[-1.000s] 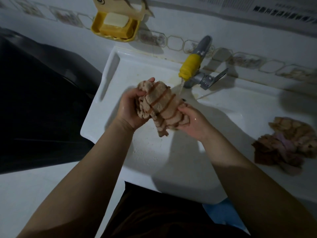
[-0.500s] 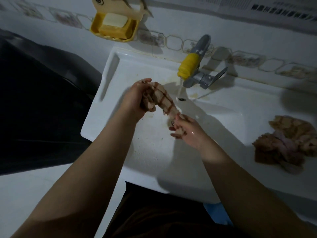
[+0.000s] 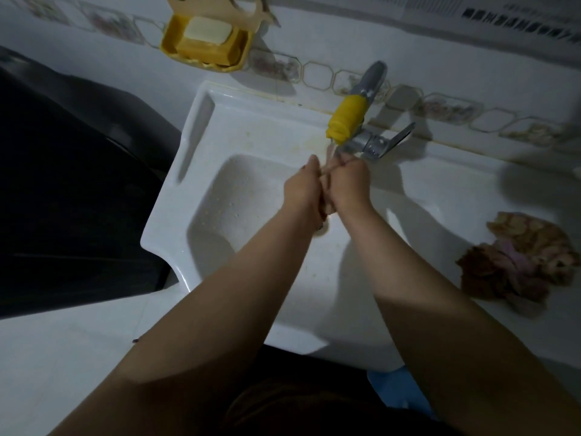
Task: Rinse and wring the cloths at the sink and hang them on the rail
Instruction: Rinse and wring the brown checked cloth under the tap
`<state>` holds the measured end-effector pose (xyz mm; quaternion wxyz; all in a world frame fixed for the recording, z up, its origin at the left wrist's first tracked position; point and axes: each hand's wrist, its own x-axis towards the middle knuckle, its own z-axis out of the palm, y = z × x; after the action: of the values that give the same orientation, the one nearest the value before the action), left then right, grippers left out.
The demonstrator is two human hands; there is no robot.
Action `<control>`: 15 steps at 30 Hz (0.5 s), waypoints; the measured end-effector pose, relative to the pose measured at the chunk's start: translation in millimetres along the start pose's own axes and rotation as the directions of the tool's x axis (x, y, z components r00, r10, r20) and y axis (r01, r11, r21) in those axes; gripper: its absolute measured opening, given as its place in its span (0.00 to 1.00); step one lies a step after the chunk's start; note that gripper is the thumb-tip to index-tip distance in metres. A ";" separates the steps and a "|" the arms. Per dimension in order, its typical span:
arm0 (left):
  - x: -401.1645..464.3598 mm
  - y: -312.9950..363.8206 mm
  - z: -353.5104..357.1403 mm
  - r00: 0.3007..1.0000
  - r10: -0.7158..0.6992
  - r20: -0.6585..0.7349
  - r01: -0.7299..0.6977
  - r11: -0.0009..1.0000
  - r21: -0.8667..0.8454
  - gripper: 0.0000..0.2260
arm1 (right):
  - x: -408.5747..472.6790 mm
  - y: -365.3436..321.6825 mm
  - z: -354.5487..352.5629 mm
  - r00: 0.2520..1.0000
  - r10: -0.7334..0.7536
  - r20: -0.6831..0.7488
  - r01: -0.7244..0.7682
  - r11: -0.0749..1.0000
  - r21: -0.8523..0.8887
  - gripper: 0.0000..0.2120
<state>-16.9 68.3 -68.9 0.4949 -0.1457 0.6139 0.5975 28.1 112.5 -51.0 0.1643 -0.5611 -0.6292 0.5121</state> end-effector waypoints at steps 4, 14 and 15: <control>-11.1 19.7 -0.7 0.998 -0.039 -0.053 0.037 0.999 -0.021 0.19 | -14.0 2.2 8.9 0.995 -0.020 0.097 0.023 0.999 -0.031 0.18; 0.7 36.3 -8.4 0.901 0.366 0.234 -0.306 0.151 0.940 0.27 | -28.9 -13.6 14.9 0.993 -0.119 0.004 0.119 0.981 -0.151 0.19; -1.0 29.2 -8.1 0.933 0.301 0.199 -0.316 0.415 0.853 0.26 | -26.9 -15.9 11.6 0.990 -0.137 -0.020 0.130 0.970 -0.203 0.18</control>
<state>-42.4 68.0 -52.5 0.3853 0.2465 0.8434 0.2818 19.0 86.1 -32.8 0.1515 -0.5398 -0.7114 0.4238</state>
